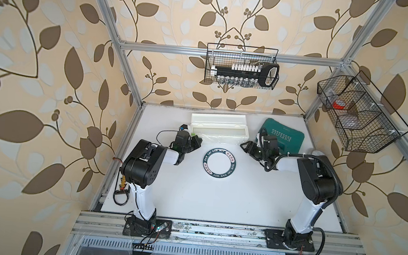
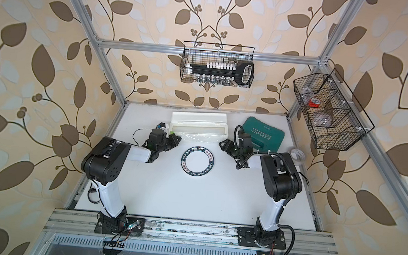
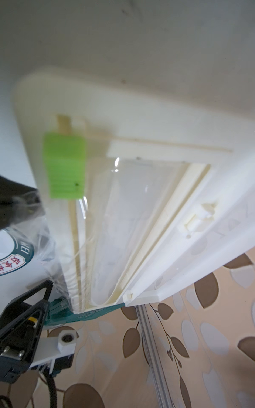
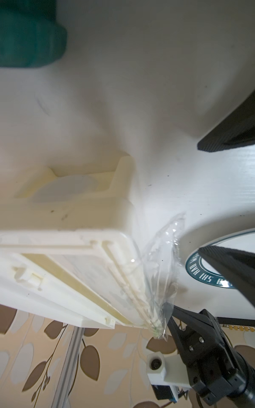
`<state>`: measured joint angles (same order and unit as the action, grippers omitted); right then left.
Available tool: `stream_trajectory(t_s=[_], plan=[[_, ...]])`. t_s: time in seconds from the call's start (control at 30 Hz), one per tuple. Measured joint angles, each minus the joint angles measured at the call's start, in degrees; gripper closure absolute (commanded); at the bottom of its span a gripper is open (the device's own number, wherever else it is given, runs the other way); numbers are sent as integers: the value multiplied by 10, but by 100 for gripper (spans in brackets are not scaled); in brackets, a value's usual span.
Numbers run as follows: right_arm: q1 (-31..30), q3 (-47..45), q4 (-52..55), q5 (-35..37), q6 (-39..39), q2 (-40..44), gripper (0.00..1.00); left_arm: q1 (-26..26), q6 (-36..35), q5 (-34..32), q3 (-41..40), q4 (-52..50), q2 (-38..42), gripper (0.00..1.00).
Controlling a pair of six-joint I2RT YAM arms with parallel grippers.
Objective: Wrap the plate with plastic wrap
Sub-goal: Pull the plastic wrap from the plastic wrap cutting box.
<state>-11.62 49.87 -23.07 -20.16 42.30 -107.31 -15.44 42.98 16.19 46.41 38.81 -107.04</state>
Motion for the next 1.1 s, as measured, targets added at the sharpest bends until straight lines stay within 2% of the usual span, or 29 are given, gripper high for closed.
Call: stream_trajectory(t_s=[0.17, 0.43, 0.53, 0.7, 0.9, 1.03, 1.1], plan=[[-7, 14, -37, 0, 17, -28, 34, 0, 7, 3, 0, -1, 1, 100], [-24, 16, -106, 3, 34, -57, 45, 0, 8, 4, -4, -21, 21, 100], [-24, 16, -123, 4, 33, -62, 54, 0, 8, 9, -4, -27, 24, 100], [-24, 16, -151, 6, 30, -67, 75, 0, 8, 14, -4, -39, 24, 100], [-24, 4, -176, 7, 34, -68, 87, 0, 8, 14, -5, -60, 33, 100], [-23, -16, -164, 4, 35, -40, 100, 0, 13, 14, -6, -96, 67, 100], [-21, -16, -153, 0, 39, -18, 100, 0, 19, 14, -3, -123, 89, 100]])
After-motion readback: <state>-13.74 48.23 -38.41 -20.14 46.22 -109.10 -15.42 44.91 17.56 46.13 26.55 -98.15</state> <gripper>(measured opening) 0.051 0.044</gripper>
